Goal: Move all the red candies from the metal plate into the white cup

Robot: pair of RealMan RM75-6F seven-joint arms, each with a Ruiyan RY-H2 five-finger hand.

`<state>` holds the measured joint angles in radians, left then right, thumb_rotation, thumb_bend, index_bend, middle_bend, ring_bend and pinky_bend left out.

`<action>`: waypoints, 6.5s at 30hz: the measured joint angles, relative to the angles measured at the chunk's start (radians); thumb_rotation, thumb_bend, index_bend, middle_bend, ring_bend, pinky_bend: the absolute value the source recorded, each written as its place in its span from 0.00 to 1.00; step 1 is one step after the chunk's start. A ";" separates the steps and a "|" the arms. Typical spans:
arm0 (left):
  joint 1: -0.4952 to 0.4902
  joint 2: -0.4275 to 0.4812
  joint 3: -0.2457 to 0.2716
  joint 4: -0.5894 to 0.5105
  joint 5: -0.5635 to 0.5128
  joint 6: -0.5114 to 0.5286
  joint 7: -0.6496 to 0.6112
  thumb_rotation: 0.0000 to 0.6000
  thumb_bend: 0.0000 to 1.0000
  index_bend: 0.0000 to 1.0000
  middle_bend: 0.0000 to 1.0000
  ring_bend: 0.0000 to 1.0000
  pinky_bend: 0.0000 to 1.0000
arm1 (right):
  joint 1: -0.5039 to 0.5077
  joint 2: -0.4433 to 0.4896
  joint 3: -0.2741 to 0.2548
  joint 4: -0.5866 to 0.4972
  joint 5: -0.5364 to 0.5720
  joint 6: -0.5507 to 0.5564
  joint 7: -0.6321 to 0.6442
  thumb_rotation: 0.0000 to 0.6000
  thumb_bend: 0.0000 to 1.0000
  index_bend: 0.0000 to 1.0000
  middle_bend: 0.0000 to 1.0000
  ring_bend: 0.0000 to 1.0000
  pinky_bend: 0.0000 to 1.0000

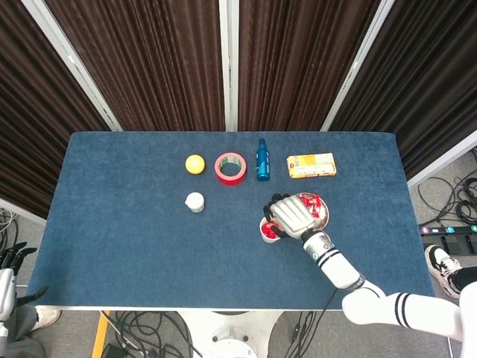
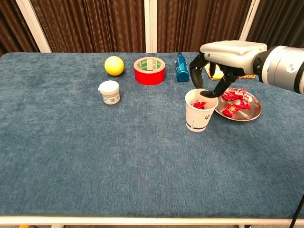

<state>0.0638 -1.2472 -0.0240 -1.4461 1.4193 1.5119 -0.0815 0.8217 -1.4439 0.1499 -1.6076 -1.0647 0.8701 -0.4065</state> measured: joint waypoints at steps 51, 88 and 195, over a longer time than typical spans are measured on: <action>0.004 0.010 0.006 -0.016 0.006 -0.005 -0.011 1.00 0.09 0.30 0.25 0.17 0.28 | -0.017 -0.183 -0.097 0.427 0.057 -0.024 -0.158 1.00 0.15 0.51 0.40 0.18 0.29; 0.000 0.022 0.003 -0.036 0.015 0.003 0.003 1.00 0.09 0.30 0.25 0.17 0.28 | -0.069 -0.021 -0.027 0.152 -0.058 0.095 -0.074 1.00 0.30 0.63 0.48 0.22 0.28; 0.002 0.009 0.011 -0.015 0.014 -0.010 -0.025 1.00 0.09 0.30 0.25 0.17 0.28 | -0.050 -0.127 -0.045 0.354 0.174 -0.051 -0.077 1.00 0.11 0.36 0.38 0.17 0.27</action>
<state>0.0655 -1.2381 -0.0128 -1.4614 1.4332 1.5020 -0.1065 0.7718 -1.5710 0.1053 -1.2534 -0.8910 0.8194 -0.4838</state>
